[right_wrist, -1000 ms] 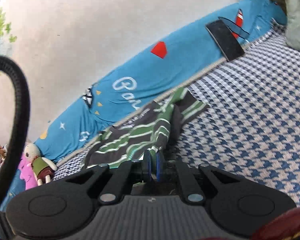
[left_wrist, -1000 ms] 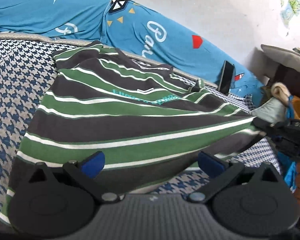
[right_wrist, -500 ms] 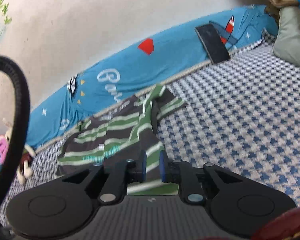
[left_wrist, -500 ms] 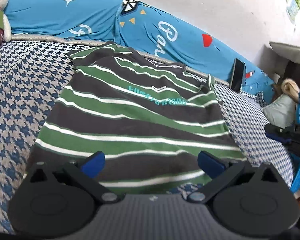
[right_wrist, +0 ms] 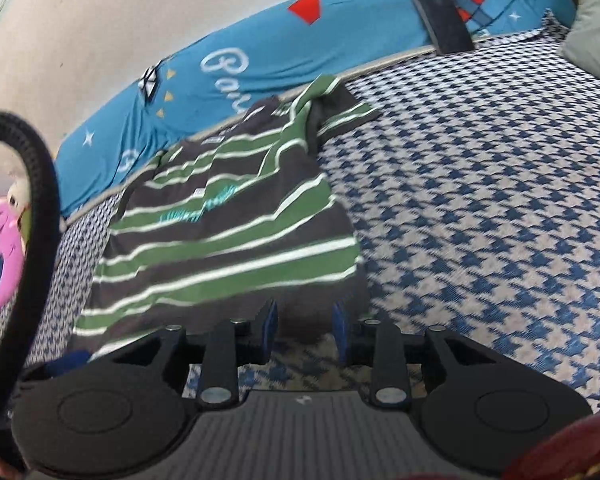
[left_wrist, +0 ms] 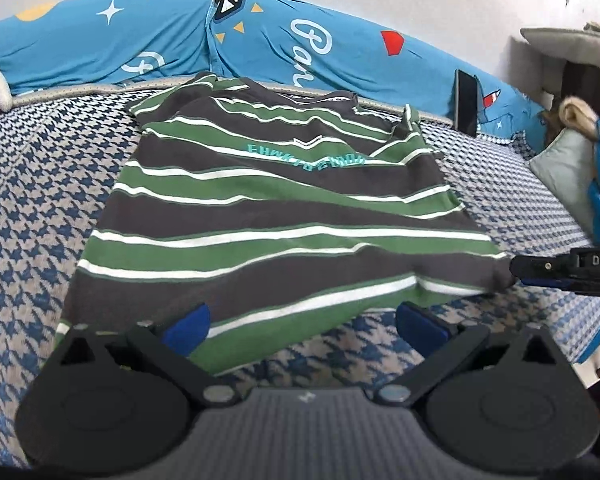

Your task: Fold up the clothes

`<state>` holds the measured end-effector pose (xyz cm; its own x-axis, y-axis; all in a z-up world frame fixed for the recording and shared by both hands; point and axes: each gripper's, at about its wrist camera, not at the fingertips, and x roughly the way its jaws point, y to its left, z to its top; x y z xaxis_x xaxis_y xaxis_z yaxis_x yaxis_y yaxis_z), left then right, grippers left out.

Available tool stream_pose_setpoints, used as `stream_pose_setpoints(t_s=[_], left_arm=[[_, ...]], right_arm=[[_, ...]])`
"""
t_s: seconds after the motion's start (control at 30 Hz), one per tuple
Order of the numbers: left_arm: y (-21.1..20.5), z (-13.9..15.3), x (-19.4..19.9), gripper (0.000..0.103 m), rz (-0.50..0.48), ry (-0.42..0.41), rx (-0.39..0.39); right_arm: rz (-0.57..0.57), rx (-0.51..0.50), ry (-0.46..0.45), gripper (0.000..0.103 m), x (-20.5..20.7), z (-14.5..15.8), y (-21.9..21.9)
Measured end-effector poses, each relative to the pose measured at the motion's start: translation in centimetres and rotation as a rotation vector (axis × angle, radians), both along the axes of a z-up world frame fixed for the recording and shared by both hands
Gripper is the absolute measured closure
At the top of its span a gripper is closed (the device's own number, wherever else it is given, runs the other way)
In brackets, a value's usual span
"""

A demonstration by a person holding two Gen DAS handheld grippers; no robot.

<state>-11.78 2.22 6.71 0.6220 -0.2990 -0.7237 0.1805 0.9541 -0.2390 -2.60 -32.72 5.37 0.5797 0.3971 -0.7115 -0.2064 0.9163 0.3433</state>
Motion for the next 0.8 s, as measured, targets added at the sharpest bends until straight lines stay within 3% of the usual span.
stream_pose_setpoints(t_s=[0.2, 0.4, 0.53, 0.8], left_arm=[[0.4, -0.6, 0.0, 0.0, 0.017, 0.003, 0.022], [0.0, -1.3, 0.1, 0.0, 0.008, 0.005, 0.074], [-0.5, -1.7, 0.1, 0.0, -0.015, 0.0, 0.105], [-1.0, -2.6, 0.0, 0.003, 0.002, -0.035, 0.187]], right_arm=[[0.055, -0.005, 0.048, 0.071, -0.2, -0.8, 1.2], [0.136, -0.071, 0.05, 0.07, -0.5, -1.6, 3.4], [0.131, -0.122, 0.018, 0.07, -0.5, -1.7, 4.1], [0.107, -0.195, -0.034, 0.087, -0.4, -1.8, 5.1]])
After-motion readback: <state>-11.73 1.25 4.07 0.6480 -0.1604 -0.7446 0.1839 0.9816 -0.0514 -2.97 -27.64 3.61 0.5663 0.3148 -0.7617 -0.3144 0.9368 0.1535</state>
